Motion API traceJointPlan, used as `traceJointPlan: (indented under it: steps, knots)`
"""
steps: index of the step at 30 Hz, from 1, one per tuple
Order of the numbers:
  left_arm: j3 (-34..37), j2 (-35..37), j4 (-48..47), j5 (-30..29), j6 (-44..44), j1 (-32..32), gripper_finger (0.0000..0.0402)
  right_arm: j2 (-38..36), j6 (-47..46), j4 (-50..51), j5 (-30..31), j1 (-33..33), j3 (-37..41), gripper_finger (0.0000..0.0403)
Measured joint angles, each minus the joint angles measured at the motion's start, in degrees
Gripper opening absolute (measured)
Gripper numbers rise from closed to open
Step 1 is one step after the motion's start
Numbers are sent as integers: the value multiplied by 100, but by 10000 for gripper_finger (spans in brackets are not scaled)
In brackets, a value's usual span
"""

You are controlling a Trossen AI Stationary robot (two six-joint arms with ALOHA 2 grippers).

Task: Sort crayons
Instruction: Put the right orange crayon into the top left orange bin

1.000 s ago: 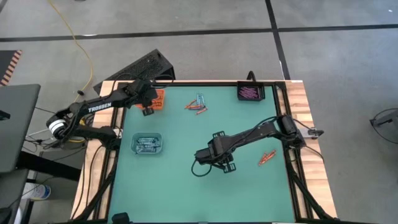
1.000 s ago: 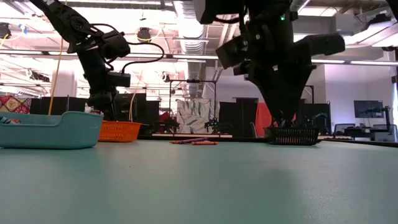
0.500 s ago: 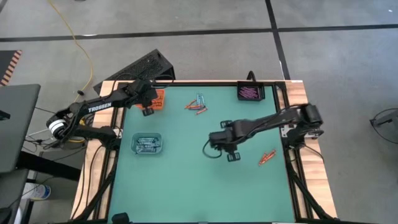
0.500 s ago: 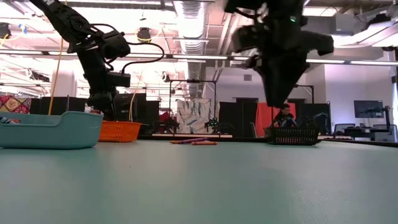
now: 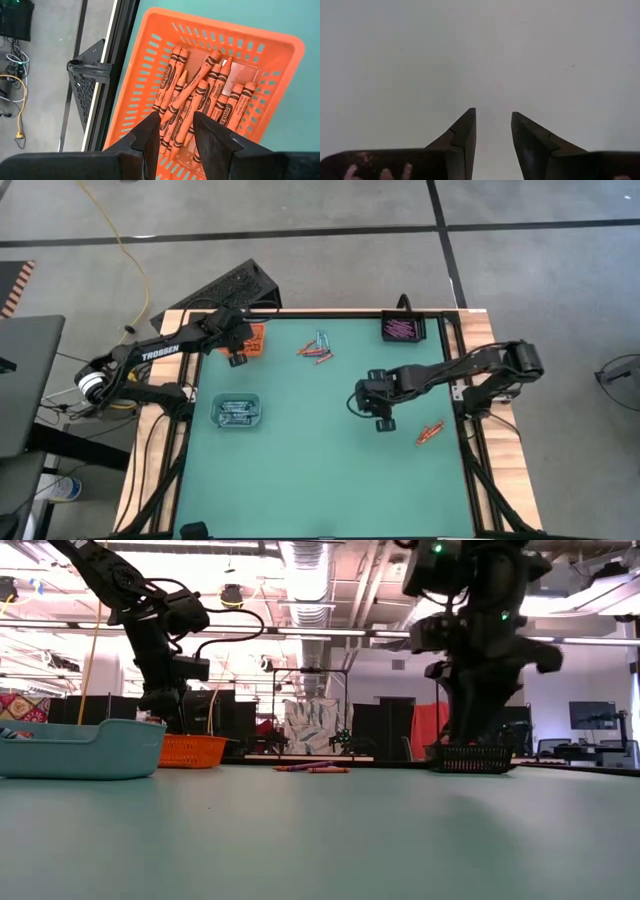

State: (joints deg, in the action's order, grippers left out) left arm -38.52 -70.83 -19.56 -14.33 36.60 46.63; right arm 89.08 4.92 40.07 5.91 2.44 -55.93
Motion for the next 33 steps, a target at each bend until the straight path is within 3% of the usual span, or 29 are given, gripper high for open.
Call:
traceJointPlan:
  steps: [6, 13, 20, 25, 33]
  knots:
    - [0, 0, -9, -2, -85, 0, 107, 120, 263, -258, -103, -243, 43, 135]
    - [0, 0, 1, 0, -42, 0, 107, -126, 254, -568, -612, 11, 45, 135]
    - [-1, 0, -2, 0, -121, 0, 107, -541, -340, -87, -318, 474, 45, 134]
    - [-2, 0, -137, 8, -570, -45, 107, -838, -590, -405, -305, 704, 45, 134]
    - [-2, 0, -295, 702, -892, -233, 107, -893, -596, -1248, -444, 944, 45, 134]
